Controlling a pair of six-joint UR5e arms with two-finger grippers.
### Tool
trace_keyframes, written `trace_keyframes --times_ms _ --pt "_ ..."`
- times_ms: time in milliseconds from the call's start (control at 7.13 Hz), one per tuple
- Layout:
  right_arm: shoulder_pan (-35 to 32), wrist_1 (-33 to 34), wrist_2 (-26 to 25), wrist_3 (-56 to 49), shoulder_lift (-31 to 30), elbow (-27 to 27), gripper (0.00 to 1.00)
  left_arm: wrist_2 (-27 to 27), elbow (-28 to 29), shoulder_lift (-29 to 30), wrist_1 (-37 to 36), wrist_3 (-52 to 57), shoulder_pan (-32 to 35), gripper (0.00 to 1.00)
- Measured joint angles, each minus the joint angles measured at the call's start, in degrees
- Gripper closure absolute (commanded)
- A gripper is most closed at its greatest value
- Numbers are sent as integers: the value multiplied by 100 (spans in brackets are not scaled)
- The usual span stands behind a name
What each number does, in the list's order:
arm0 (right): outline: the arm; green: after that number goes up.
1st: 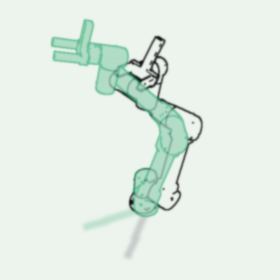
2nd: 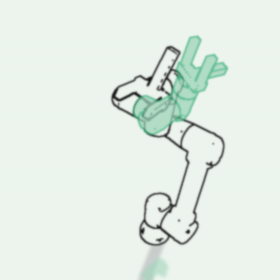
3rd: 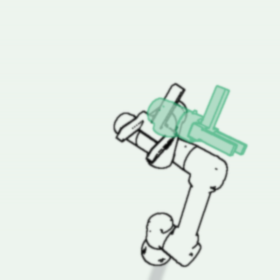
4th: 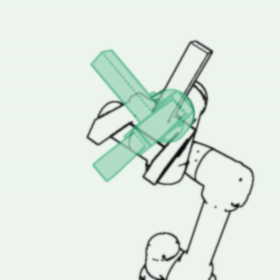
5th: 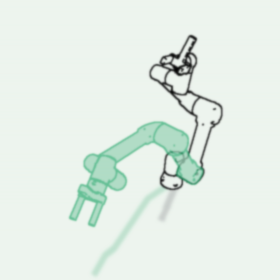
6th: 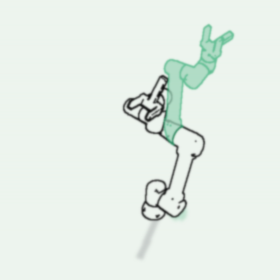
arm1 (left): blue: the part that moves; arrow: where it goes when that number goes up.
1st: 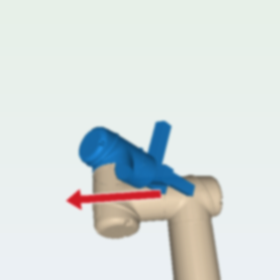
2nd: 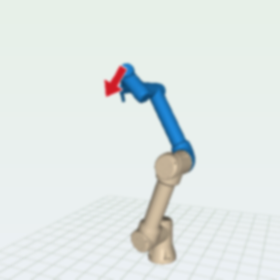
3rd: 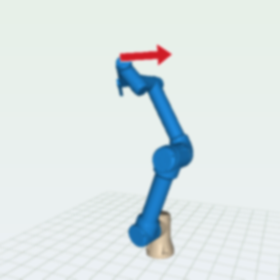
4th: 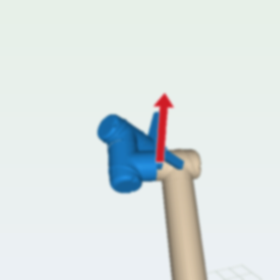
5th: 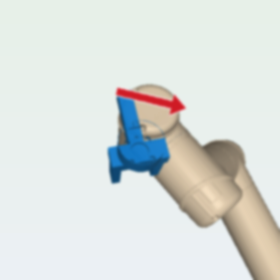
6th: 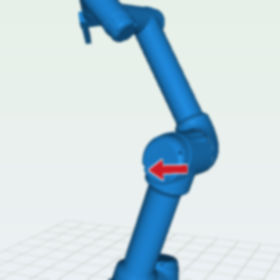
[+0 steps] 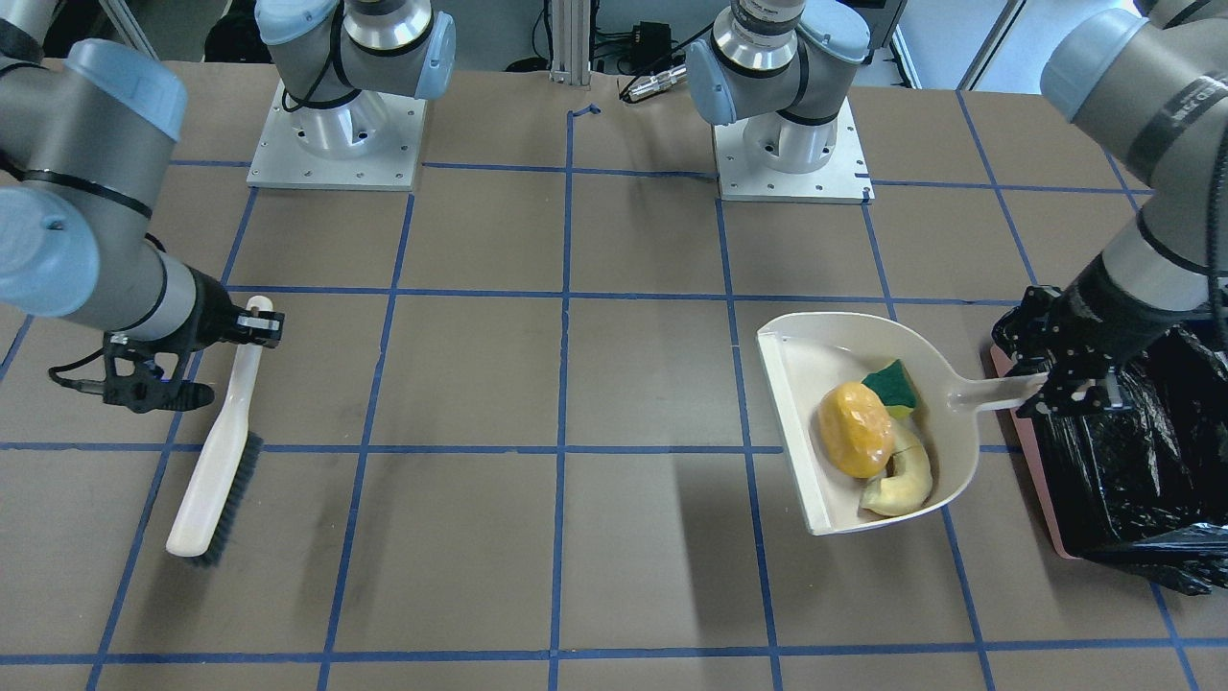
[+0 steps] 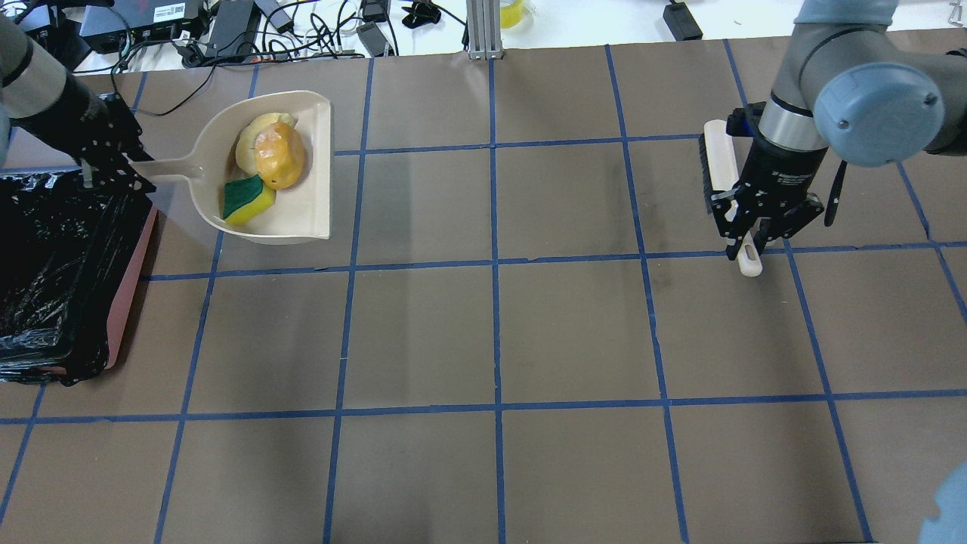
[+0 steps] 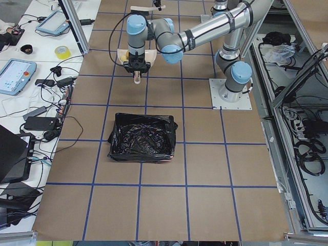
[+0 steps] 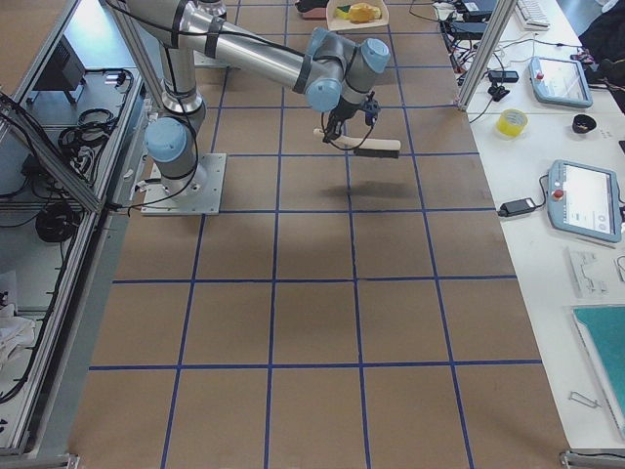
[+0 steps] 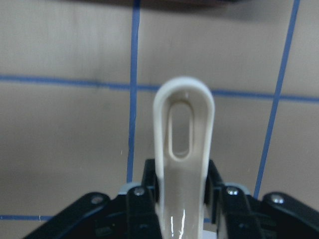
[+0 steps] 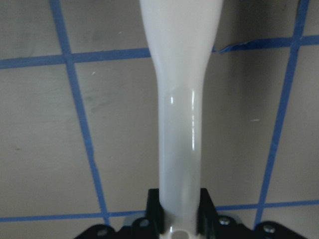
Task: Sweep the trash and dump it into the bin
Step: 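Carry loaded dustpan toward black bin with left gripper while right withdraws brush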
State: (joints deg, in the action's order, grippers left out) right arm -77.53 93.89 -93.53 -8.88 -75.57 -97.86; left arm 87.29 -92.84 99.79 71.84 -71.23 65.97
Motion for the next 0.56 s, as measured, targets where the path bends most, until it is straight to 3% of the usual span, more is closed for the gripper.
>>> trace_keyframes --times_ms 561 --pt "675 659 -545 -941 503 17 100 304 557 291 32 823 -1267 100"
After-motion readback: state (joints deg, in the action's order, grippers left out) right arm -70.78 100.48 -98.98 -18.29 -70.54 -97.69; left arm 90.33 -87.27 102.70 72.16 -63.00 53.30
